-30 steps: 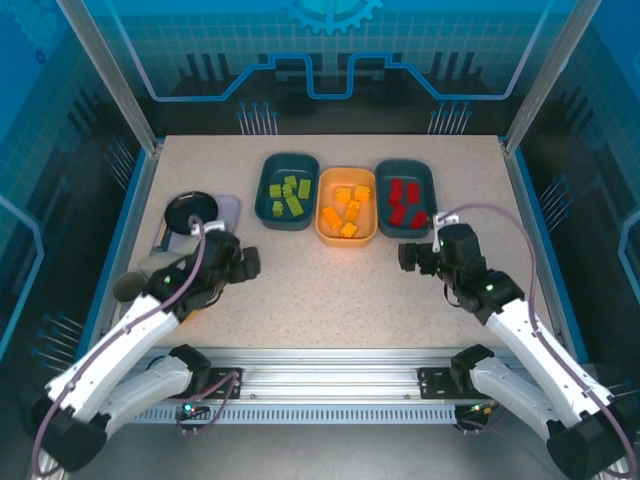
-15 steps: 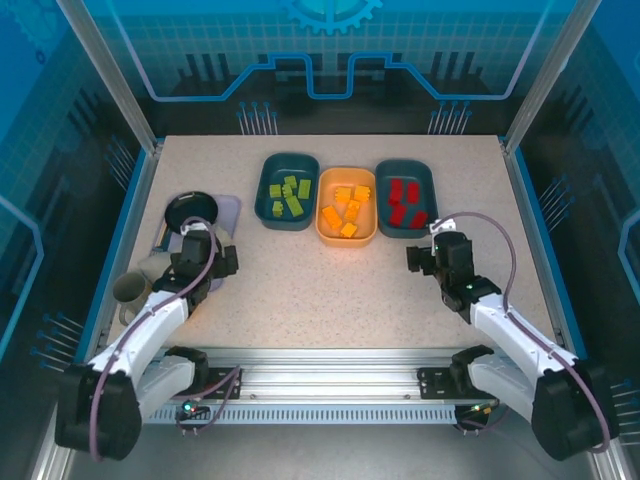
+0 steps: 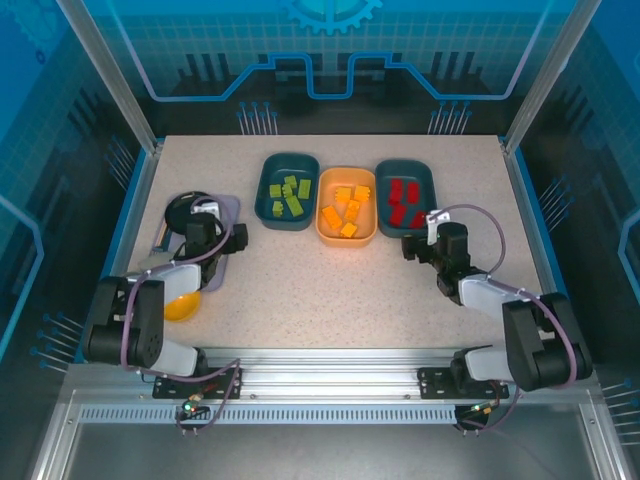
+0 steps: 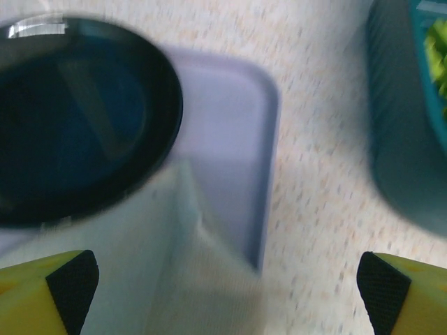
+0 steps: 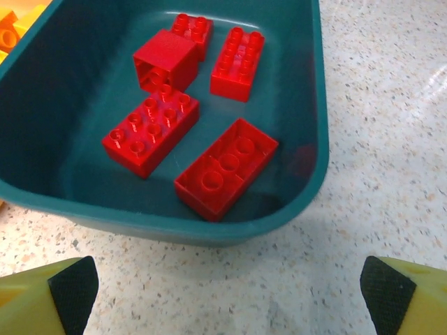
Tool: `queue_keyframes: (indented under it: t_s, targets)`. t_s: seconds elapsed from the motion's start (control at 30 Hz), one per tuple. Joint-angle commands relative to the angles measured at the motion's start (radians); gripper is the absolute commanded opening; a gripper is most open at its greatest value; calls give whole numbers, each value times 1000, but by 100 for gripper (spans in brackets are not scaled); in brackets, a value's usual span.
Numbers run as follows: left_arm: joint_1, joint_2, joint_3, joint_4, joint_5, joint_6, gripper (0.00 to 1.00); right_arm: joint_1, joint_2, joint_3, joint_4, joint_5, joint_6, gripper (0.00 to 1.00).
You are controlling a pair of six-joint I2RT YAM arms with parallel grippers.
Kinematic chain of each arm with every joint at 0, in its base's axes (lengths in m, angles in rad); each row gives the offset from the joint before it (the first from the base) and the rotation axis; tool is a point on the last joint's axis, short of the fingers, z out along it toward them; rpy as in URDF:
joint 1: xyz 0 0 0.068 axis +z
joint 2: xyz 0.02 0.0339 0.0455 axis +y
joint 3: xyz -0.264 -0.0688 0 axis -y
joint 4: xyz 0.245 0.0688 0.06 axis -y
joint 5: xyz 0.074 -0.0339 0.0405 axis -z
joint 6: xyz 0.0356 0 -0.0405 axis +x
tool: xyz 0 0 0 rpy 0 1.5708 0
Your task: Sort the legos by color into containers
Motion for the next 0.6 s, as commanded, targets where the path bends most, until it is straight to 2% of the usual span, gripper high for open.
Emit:
queue_keyframes:
  t_s: [0.0,0.07,0.13,0.17,0.2,0.23,0.27,0.3,0.57]
  targets:
    - [27,32,-5,170,64,40,99,-41,34,34,155,-96,-78,100]
    - [26,27,-30,215,73,46,99,-75,57,-3,247,-151,-69,100]
    - [25,39,-134,375,39,33,99,-102,100,-41,353,-187,-55,100]
    - [25,65,-185,509,21,32,99,-110,125,-57,398,-193,-50,100]
    - [25,48,-194,529,6,24,99,-117,159,-72,474,-194,-45,100]
    - [20,40,-178,473,-9,20,99,-120,145,-56,403,-176,-32,100]
    - [14,55,-163,479,-20,28,99,-126,149,-36,380,-169,-21,100]
    - [5,50,-135,418,-30,32,99,-128,156,-27,371,-161,-16,100]
    - [-2,55,-137,423,-38,41,99,-96,158,-10,343,-112,-36,100]
